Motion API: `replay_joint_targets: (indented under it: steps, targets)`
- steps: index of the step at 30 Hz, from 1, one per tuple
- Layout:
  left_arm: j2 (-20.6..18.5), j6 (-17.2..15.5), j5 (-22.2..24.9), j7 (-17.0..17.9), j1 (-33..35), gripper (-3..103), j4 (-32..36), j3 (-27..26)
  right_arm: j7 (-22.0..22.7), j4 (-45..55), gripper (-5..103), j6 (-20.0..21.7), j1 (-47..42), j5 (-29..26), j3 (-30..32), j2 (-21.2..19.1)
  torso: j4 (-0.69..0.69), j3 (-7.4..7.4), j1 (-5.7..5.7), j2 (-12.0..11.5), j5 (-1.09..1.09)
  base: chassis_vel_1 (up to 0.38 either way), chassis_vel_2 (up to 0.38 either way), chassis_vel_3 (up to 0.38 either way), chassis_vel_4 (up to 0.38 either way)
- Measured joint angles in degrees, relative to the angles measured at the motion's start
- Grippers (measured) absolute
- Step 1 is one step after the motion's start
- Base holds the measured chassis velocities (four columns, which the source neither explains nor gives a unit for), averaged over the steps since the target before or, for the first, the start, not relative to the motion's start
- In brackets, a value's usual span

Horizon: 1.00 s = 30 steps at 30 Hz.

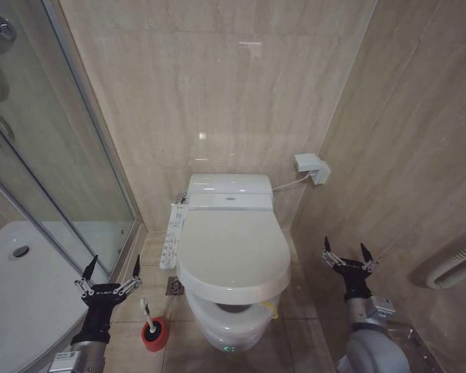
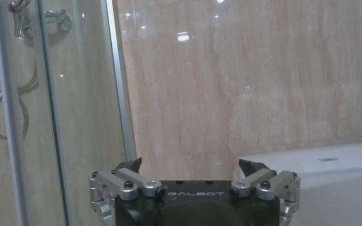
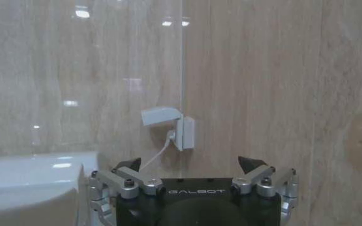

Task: Open the toilet lid, clean the toilet bowl with a toilet brush, close the toilet lid, and flush.

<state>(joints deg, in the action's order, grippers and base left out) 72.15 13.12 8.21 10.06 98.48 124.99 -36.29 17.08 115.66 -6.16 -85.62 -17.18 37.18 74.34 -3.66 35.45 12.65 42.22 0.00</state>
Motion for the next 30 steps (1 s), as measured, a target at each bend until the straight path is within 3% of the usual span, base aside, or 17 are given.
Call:
replay_joint_targets:
  steps: [14, 30]
  targets:
    - [0.0, 0.0, 0.0, 0.0, 0.0, 100, 0.0, 0.0, -1.5, 2.5, 100, 0.7, 0.9, 0.8, 1.1, 2.8, 0.00, 0.00, 0.00, 0.0, 0.00, 0.000, 0.000, 0.000, 0.000]
    - [0.0, 0.0, 0.0, 0.0, 0.0, 100, 0.0, 0.0, -2.8, 3.9, 100, 0.9, -0.3, -0.5, 1.2, 2.5, 0.00, 0.00, 0.00, 0.0, 0.00, 0.000, 0.000, 0.000, 0.000]
